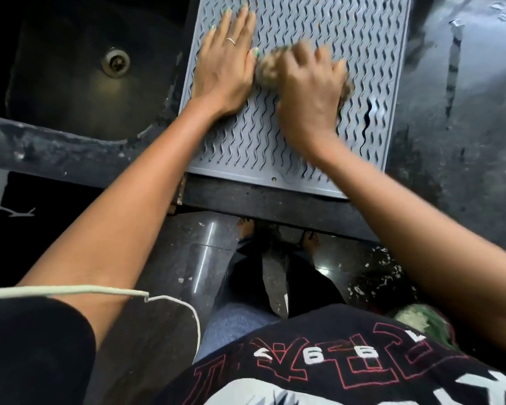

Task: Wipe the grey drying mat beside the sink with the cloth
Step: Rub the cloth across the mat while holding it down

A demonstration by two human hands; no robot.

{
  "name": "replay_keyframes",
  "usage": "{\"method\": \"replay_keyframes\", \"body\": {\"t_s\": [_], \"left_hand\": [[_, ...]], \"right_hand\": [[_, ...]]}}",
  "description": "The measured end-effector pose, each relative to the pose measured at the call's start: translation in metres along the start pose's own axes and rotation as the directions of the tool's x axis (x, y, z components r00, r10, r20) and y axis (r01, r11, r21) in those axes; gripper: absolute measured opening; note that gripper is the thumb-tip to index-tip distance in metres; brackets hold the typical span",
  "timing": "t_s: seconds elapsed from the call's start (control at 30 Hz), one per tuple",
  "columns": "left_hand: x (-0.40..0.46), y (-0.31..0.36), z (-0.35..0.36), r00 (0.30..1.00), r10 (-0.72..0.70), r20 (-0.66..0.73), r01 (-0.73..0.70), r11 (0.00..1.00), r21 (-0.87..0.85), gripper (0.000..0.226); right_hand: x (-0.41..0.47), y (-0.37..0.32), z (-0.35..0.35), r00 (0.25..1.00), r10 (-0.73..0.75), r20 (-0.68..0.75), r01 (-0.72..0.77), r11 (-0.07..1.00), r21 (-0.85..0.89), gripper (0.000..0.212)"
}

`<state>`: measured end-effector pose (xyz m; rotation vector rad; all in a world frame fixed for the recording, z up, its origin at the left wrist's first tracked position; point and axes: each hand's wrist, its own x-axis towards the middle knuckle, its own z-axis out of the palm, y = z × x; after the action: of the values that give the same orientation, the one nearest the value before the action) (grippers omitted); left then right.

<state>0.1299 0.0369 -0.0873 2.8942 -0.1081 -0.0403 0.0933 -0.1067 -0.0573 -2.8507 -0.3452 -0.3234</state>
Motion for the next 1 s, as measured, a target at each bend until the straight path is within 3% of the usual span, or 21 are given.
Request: {"method": "replay_keyframes", "body": {"t_s": [0.1, 0.27, 0.33, 0.4, 0.53, 0.73, 0.83, 0.9, 1.0], "left_hand": [[0.002, 0.001, -0.001, 1.000, -0.005, 0.000, 0.005, 1.000, -0.017, 0.056], [-0.002, 0.005, 0.000, 0.999, -0.031, -0.022, 0.031, 0.999, -0.034, 0.056], [-0.002, 0.005, -0.002, 0.999, -0.033, -0.031, 0.031, 0.998, -0.050, 0.056], [0.000, 0.004, -0.005, 0.997, -0.054, -0.062, 0.047, 0.993, -0.108, 0.055], [0.016, -0.001, -0.011, 0.978, -0.131, -0.165, 0.084, 0.961, -0.262, 0.048], [0.088, -0.016, -0.023, 0.985, -0.077, -0.152, 0.049, 0.982, -0.182, 0.051], [0.127, -0.024, -0.026, 0.993, -0.040, -0.112, 0.028, 0.994, -0.104, 0.050], [0.142, -0.026, -0.024, 0.997, 0.003, -0.072, -0.011, 0.994, -0.113, 0.048], [0.147, -0.027, -0.019, 0.990, 0.034, -0.136, -0.052, 0.990, -0.129, 0.047]], "right_hand": [[-0.074, -0.014, -0.019, 0.986, -0.162, -0.034, 0.163, 0.986, 0.039, 0.031], [-0.115, -0.021, -0.045, 0.953, -0.241, 0.183, 0.223, 0.968, 0.113, 0.022], [-0.100, -0.016, -0.053, 0.929, -0.217, 0.300, 0.147, 0.959, 0.241, 0.028], [-0.079, -0.006, -0.060, 0.921, -0.142, 0.362, -0.032, 0.900, 0.434, 0.038], [-0.023, 0.009, -0.066, 0.964, 0.022, 0.265, -0.178, 0.792, 0.583, 0.034], [0.102, 0.022, -0.033, 0.986, 0.153, 0.072, -0.169, 0.855, 0.490, 0.038], [0.156, 0.029, -0.003, 0.972, 0.225, 0.068, -0.234, 0.897, 0.376, 0.041], [0.180, 0.031, 0.016, 0.971, 0.204, 0.123, -0.227, 0.948, 0.222, 0.038], [0.192, 0.031, 0.036, 0.987, 0.073, 0.141, -0.075, 0.997, 0.010, 0.058]]}}
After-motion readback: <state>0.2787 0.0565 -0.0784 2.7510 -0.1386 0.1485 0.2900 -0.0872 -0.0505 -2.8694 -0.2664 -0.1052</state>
